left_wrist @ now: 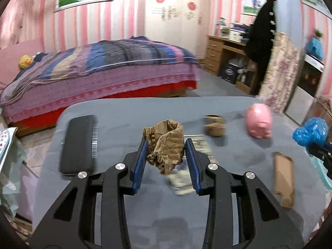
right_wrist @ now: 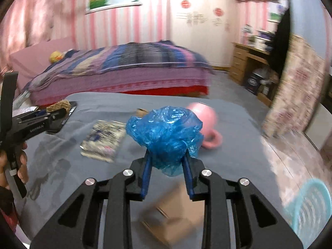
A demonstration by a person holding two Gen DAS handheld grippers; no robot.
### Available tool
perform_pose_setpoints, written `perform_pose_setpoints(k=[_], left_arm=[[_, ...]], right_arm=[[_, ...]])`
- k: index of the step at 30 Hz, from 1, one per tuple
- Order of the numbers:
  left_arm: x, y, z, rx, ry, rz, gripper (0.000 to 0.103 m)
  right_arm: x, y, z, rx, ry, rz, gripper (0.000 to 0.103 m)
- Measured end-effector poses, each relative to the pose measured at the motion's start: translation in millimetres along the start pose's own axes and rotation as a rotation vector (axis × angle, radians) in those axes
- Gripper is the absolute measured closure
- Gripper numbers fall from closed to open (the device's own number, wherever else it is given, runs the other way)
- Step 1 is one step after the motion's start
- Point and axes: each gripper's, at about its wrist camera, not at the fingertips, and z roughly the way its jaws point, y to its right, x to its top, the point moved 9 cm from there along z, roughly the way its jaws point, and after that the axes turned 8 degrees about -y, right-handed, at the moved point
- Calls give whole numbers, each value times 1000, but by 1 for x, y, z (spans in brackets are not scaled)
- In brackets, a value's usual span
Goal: Collect trash
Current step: 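Carry the brown paper and blue bag toward the blue basket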
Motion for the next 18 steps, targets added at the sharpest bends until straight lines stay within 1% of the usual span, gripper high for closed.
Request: perform_pose_setpoints(k=[1,3,4,9,13,18], left_arm=[[0,12,-2,-11,2,14,67],[-2,41,-6,-41,1,49,67],[-3,57,-7,-61,-4,65,67],[-17,119,-9,-117,-26,131,67],[-24,158,-8,-158,-44,164,67],[-23,206,-11,-200,-38,207,67]], right_arm=[[-13,20,-13,-40,1,29,75],[-22,41,-23,-64,2,57,75],[-34,58,-33,-90,5,86,75],[-59,109,-49,-146,12,153,75],[-67,137,-52,-171,8,176,75],[-70,163,-54,-177,7,197,75]])
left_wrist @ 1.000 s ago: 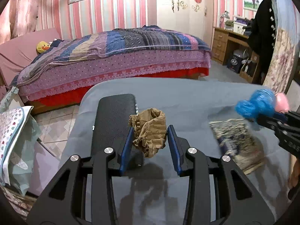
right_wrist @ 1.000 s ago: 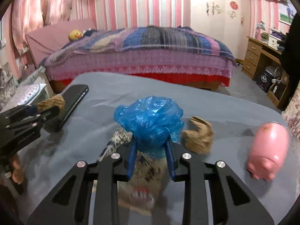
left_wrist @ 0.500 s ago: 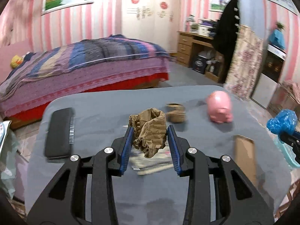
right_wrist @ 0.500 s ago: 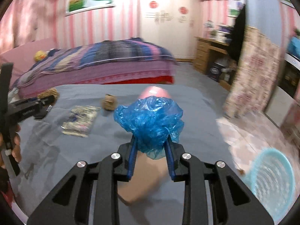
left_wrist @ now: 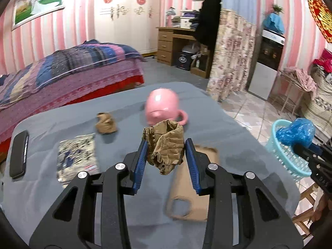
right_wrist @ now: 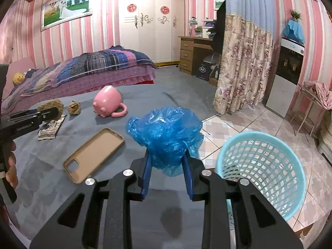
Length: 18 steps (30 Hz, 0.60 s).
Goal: Collect trash
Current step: 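Carry the brown paper and blue bag toward the blue basket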
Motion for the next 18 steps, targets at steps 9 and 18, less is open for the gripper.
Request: perform_pose_setpoints(k=[9,18], left_arm=[[25,77,9,-91,23,57,67],[36,145,23,-163,22,114,67]], right_arm=[[1,58,-4,-71,12,65,75],[-8,146,-14,-182,35,199,75]])
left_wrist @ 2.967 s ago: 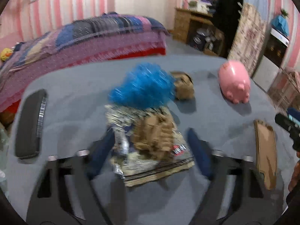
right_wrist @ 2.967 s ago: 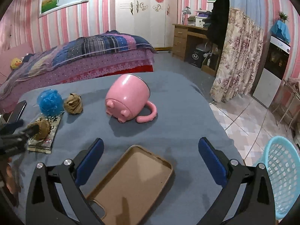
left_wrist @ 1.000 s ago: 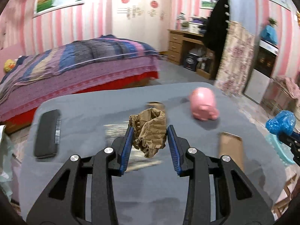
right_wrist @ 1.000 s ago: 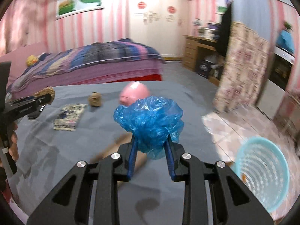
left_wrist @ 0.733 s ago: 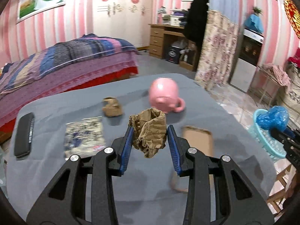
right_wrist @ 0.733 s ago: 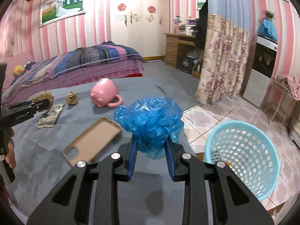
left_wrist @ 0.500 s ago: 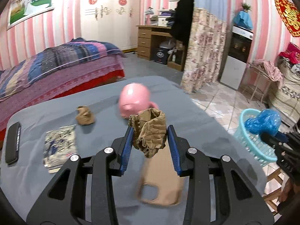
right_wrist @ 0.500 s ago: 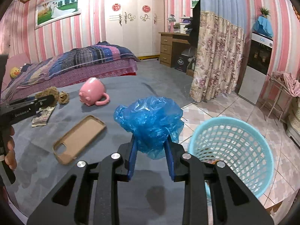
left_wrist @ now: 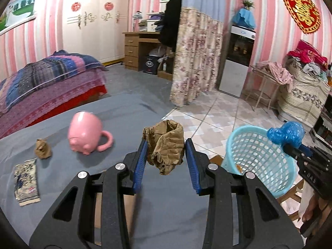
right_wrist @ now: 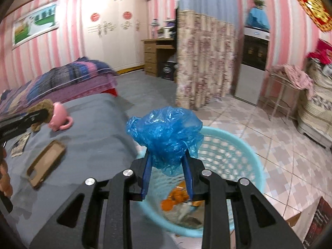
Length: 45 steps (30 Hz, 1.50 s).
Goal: Collect trash
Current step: 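Carry the brown paper and blue bag toward the blue basket, then open the left tool over the basket while the right tool opens, dropping the bag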
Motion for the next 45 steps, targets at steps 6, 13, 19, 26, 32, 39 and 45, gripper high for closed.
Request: perform_pose_setpoints(k=[6,13,19,26,32,39,45], left_arm=[[1,43,21,-46,-17,53,67],[-2,102,51,-120,-51,123,67],[-11,147,79,-166,-83,186,66],[-19,187,105,-176,-96,257,62],[-12,177,109,-108,-64,268,36],[7,118,87,-18,-16,188,19],[8,65,66,71,18,111,12]], right_arm=[[-1,40,5,-69,-2,60,75],[-9,73,18,-150,-39,72,75],[-9,98,19,-162,-34,121,75],[-18,121,23,-166,-52,183,75],[-20,113,31,-154,-70,159,75],[-20,94,40,-139,-77,128,75],[-17,68,48,-135,-87,93,75]])
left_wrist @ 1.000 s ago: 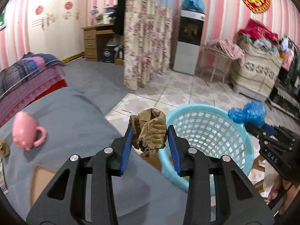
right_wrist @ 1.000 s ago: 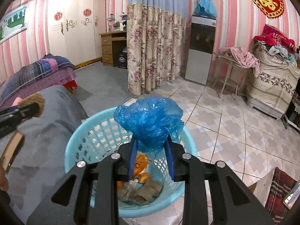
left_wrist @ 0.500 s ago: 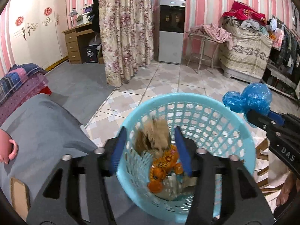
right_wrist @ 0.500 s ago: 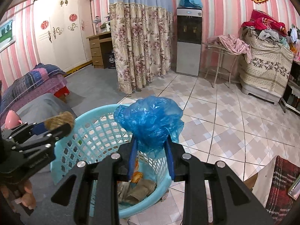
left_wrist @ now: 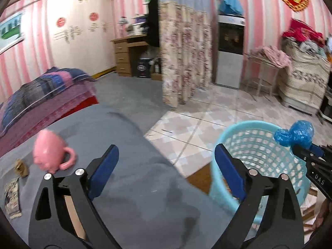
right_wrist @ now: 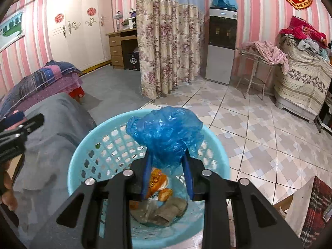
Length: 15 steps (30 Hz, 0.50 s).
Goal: Collect trash
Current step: 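Open the left tool over the basket while the right tool opens, dropping the bag, then move both open tools back over the table toward the printed packet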
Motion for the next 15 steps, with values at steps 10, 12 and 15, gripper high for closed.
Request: perform_pose_setpoints(k=[10,12,15], left_arm=[[-5,-24,-7,-12,-4,-65,12],[-7,-22,-7,-15,-6,-61,12],[-10,-18,-5,-17,-12,-55,12]], right_arm=[[0,-18,5,-11,6,-2,46],[1,-19,4,1,21,-1,29],[1,-21,6,-11,13,-9,22]])
